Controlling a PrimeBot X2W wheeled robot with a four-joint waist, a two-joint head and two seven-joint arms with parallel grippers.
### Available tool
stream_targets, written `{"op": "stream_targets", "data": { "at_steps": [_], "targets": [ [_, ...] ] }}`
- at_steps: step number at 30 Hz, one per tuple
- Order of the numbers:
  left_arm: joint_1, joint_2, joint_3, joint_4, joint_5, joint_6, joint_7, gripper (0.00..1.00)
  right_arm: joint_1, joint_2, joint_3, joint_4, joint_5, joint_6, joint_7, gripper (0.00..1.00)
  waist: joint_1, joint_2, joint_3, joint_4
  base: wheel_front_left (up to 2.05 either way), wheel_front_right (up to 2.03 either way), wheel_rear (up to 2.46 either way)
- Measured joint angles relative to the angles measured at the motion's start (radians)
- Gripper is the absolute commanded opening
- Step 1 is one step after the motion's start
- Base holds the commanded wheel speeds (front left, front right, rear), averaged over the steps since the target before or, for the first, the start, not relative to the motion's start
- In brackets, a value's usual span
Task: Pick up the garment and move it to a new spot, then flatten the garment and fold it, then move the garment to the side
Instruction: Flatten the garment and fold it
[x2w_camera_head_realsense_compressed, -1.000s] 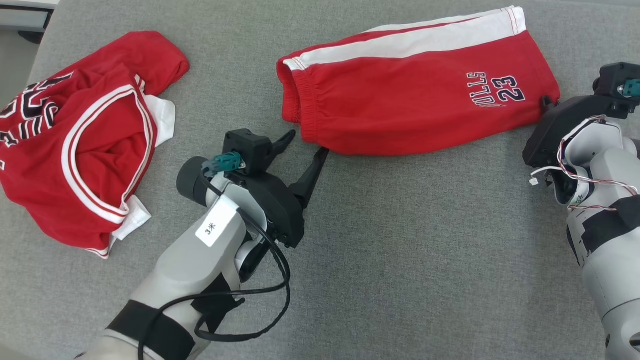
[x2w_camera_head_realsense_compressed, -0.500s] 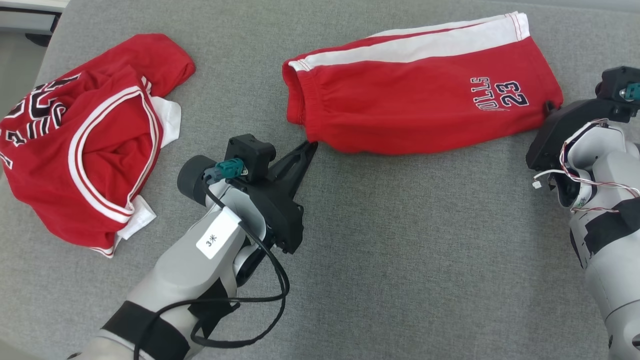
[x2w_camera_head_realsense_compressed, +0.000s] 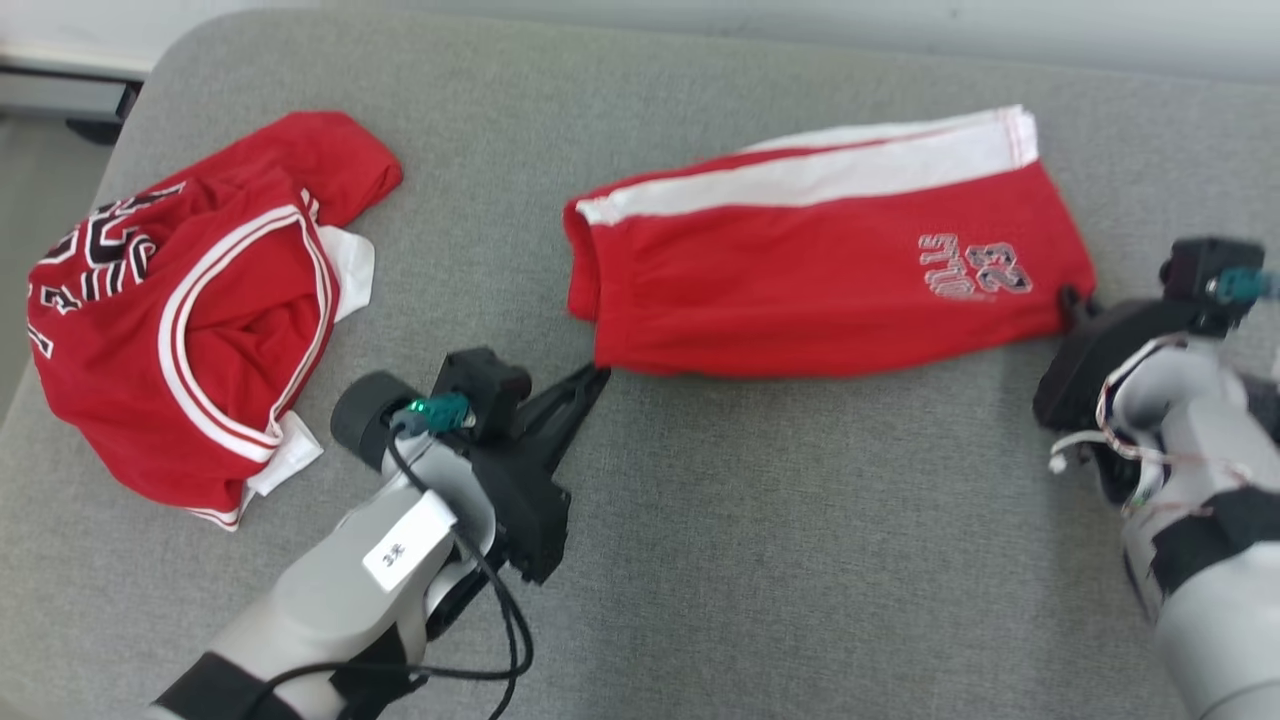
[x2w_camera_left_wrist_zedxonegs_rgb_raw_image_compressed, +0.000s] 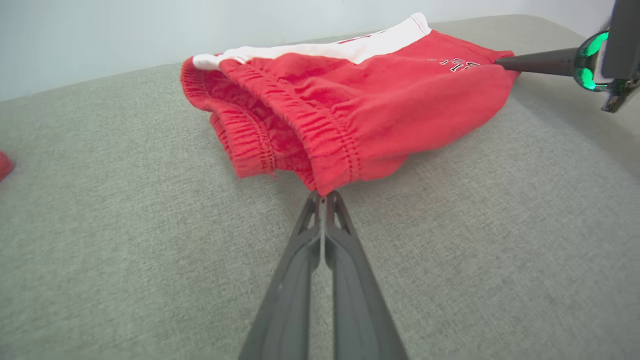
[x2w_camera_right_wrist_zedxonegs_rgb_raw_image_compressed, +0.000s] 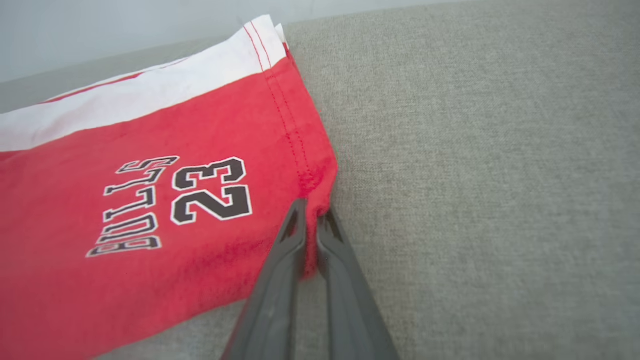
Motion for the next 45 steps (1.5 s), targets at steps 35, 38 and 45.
{"op": "stream_targets", "data": {
  "at_steps": [35,38,45],
  "targets": [
    [0.315,0.23,-0.129,-0.255,-0.178,0.0,0.03,0.0,0.784,0.108,-0.033,-0.732,0.093,-0.016,-0.01,0.47,0.0,-0.0001,-0.22,-0.157,0.0,0.0,0.0],
    [0.316,0.232,-0.132,-0.257,-0.181,0.003,0.058,1.0,0.791,0.109,-0.024,-0.773,0.093,-0.022,0.019,1.0,0.0001,-0.0001,-0.216,-0.155,0.0,0.0,0.0],
    [0.338,0.24,-0.127,-0.261,-0.208,0.047,0.095,1.0,0.823,0.086,-0.033,-0.839,0.074,-0.057,0.071,1.0,0.0001,0.0,-0.209,-0.145,0.0,0.0,0.0]
  ]
}}
